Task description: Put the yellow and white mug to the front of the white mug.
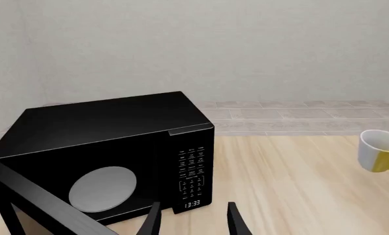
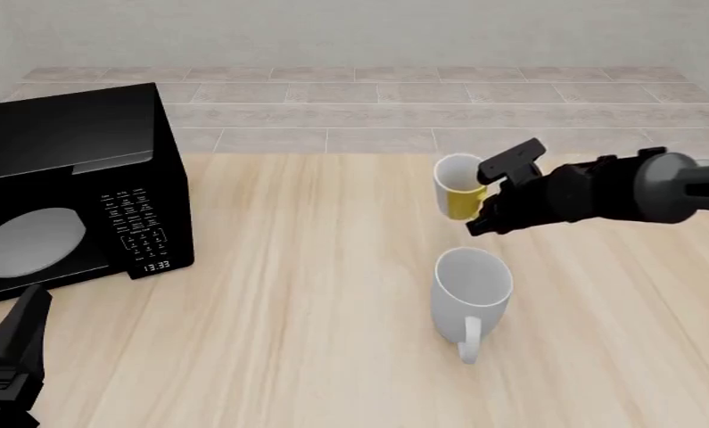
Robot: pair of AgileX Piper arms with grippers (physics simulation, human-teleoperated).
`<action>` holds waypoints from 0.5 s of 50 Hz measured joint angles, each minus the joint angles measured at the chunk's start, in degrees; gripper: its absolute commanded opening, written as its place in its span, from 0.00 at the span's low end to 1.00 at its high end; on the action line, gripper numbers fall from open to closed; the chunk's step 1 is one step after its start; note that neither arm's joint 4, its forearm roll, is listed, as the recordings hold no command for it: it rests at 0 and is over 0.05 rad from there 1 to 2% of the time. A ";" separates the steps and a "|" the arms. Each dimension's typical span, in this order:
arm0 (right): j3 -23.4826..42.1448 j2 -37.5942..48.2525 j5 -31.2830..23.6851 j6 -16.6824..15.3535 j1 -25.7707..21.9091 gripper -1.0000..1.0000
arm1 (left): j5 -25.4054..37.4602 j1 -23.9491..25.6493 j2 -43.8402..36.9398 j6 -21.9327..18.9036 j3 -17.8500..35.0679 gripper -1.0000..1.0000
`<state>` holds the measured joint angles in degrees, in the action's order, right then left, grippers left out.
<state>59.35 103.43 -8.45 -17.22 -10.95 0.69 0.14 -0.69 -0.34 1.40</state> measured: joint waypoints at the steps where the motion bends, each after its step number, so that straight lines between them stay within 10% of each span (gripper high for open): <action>1: 0.07 0.18 0.06 0.02 0.00 0.00 | 0.00 0.00 0.00 0.00 0.00 1.00; 25: 1.66 3.76 0.75 0.13 0.20 0.00 | 0.00 0.00 0.00 0.00 0.00 1.00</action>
<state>61.01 107.20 -7.70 -17.09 -10.75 0.69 0.14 -0.69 -0.34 1.40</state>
